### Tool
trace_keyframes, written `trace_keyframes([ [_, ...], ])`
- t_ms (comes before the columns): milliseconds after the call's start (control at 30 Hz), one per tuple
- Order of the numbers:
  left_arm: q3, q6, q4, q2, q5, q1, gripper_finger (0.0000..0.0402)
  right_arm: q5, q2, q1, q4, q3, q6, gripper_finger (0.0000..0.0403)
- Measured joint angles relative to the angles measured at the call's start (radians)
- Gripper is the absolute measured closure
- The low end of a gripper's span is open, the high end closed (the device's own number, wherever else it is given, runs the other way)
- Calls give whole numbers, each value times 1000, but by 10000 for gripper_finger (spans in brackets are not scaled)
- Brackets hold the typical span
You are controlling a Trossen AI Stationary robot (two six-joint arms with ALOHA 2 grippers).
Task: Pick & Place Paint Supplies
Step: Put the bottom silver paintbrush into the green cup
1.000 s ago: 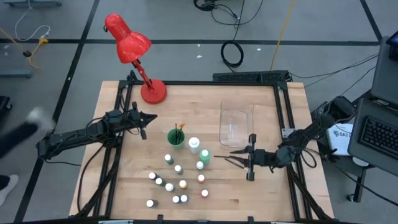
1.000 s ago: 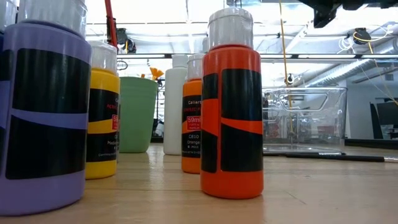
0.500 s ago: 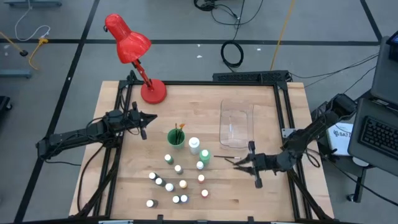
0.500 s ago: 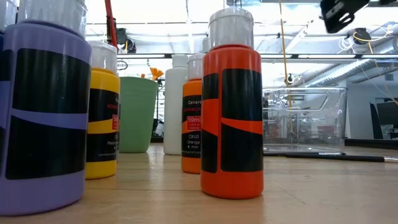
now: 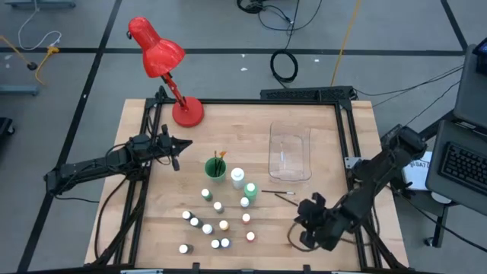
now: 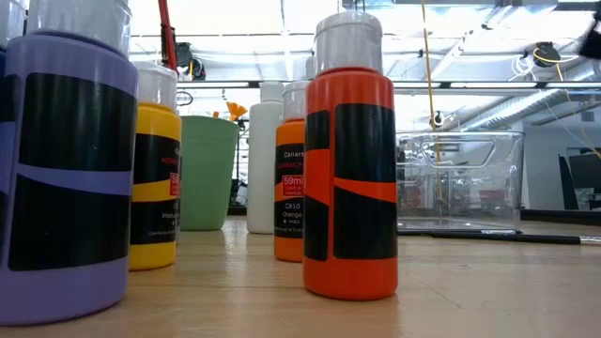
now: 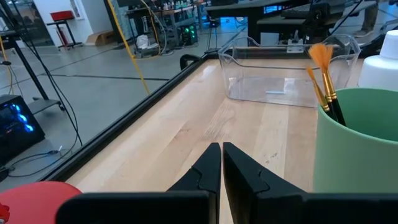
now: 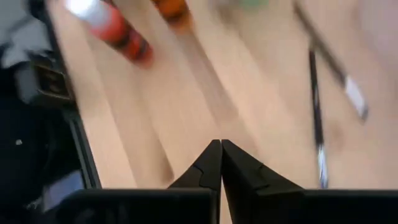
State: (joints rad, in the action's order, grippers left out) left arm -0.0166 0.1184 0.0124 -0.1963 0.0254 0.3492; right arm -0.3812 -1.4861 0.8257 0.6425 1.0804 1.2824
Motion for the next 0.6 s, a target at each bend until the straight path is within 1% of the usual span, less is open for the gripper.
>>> trace_keyframes([
  [100, 0, 0, 2, 0, 0, 0, 380, 138, -49, 1, 2, 5, 63, 401],
  [167, 0, 0, 5, 0, 0, 0, 380, 179, -74, 2, 20, 5, 111, 402],
  [233, 0, -1, 7, 0, 0, 0, 380, 180, -95, 2, 60, 6, 145, 401],
  [400, 0, 0, 9, 0, 0, 0, 380, 135, -117, -2, 198, 6, 147, 391],
  [500, 0, 3, 9, 0, 0, 0, 380, 123, -116, -13, 260, 4, 152, 374],
  [600, 0, 4, 10, 0, 1, 0, 380, 122, -116, -30, 269, -8, 124, 347],
])
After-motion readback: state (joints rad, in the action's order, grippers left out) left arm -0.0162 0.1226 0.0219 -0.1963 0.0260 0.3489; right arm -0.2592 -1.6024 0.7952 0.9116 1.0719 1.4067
